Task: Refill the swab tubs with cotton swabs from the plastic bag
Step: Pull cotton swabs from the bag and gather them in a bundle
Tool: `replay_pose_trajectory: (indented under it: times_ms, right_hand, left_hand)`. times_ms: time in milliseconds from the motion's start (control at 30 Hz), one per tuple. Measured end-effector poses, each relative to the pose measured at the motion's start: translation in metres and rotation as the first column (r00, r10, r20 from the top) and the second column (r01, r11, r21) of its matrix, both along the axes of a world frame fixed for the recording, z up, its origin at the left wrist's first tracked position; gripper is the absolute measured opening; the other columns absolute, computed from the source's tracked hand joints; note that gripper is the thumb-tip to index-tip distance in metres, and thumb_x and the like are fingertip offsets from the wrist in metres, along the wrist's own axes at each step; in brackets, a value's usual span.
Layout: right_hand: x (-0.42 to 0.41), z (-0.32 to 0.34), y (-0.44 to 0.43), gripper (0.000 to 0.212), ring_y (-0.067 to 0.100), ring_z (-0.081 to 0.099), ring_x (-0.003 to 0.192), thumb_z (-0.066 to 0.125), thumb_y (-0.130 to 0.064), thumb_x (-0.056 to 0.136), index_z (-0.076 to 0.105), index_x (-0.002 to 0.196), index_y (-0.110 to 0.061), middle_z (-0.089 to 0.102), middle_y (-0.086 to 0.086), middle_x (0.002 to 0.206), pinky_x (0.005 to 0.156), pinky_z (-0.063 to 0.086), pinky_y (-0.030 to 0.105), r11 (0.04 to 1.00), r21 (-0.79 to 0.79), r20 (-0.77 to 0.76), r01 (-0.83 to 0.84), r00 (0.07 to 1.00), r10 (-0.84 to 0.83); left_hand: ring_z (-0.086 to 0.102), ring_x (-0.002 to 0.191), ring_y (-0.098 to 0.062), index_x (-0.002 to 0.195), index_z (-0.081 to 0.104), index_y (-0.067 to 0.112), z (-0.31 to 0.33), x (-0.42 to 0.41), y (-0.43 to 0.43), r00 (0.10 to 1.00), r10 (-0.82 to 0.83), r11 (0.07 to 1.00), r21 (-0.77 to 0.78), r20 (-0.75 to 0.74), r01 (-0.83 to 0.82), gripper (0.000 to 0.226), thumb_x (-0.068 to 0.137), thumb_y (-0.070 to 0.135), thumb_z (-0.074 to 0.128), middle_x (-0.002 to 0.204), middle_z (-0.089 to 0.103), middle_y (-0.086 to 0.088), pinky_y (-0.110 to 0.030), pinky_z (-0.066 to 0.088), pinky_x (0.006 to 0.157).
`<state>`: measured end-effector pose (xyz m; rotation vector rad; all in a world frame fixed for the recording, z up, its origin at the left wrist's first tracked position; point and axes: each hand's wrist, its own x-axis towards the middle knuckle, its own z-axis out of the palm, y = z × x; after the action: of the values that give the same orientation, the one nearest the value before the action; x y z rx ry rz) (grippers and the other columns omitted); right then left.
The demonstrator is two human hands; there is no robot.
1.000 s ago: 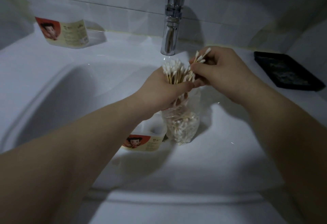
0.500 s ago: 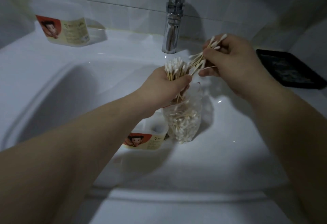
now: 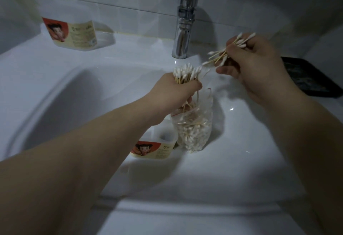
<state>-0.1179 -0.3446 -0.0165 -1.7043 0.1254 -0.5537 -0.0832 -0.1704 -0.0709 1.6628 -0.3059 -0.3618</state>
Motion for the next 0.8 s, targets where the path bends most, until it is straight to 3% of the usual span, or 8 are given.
replay_pose_trajectory:
  times_ms: [167, 300, 533, 600, 800]
  right_hand:
    - [0.0, 0.001, -0.003, 0.013, 0.018, 0.071, 0.067, 0.057, -0.001, 0.1, 0.062, 0.091, -0.01, 0.064, 0.009, 0.079, 0.061, 0.058, 0.028, 1.0, 0.003, -0.018, -0.013, 1.0, 0.013]
    - [-0.004, -0.003, 0.003, 0.015, 0.022, 0.069, 0.062, 0.058, 0.003, 0.098, 0.063, 0.087, -0.007, 0.064, 0.017, 0.074, 0.057, 0.059, 0.029, 0.986, -0.111, -0.121, -0.124, 0.987, 0.11]
    - [-0.012, -0.005, 0.01, 0.009, 0.028, 0.072, 0.064, 0.065, -0.001, 0.096, 0.065, 0.087, -0.005, 0.07, 0.008, 0.064, 0.067, 0.063, 0.038, 0.874, -0.391, -0.288, -0.288, 0.94, 0.18]
    - [-0.014, -0.004, 0.01, 0.008, 0.023, 0.073, 0.062, 0.069, -0.001, 0.092, 0.069, 0.086, -0.005, 0.07, 0.007, 0.064, 0.066, 0.061, 0.034, 0.843, -0.433, -0.327, -0.319, 0.927, 0.184]
    - [-0.019, -0.005, 0.018, 0.004, 0.021, 0.075, 0.065, 0.073, -0.007, 0.087, 0.074, 0.085, -0.01, 0.073, 0.009, 0.067, 0.074, 0.061, 0.04, 0.75, -0.527, -0.43, -0.399, 0.887, 0.17]
  left_hand:
    - [0.059, 0.061, -0.02, 0.073, 0.062, 0.013, 0.0, 0.004, -0.001, 0.998, 0.033, 0.993, -0.111, -0.048, -0.038, 0.016, 0.087, 0.016, 0.067, 0.062, 0.06, -0.004, -0.037, 0.054, 0.067]
    - [0.058, 0.061, -0.018, 0.079, 0.063, 0.01, 0.002, 0.006, 0.0, 0.996, 0.062, 0.98, -0.184, -0.057, -0.072, 0.011, 0.089, 0.013, 0.066, 0.063, 0.058, -0.005, -0.031, 0.056, 0.064]
    - [0.057, 0.062, -0.02, 0.078, 0.059, 0.009, 0.001, 0.009, 0.001, 0.993, 0.098, 0.968, -0.225, -0.063, -0.109, 0.011, 0.086, 0.006, 0.065, 0.067, 0.055, -0.007, -0.029, 0.054, 0.062]
    - [0.056, 0.059, -0.022, 0.076, 0.057, 0.009, 0.002, 0.01, 0.001, 0.992, 0.117, 0.961, -0.245, -0.053, -0.126, 0.013, 0.086, 0.004, 0.064, 0.065, 0.055, -0.009, -0.031, 0.052, 0.061]
    - [0.058, 0.062, -0.024, 0.075, 0.058, 0.009, 0.0, 0.008, 0.0, 0.992, 0.125, 0.963, -0.238, -0.032, -0.129, 0.013, 0.086, 0.004, 0.063, 0.065, 0.055, -0.011, -0.033, 0.055, 0.063]
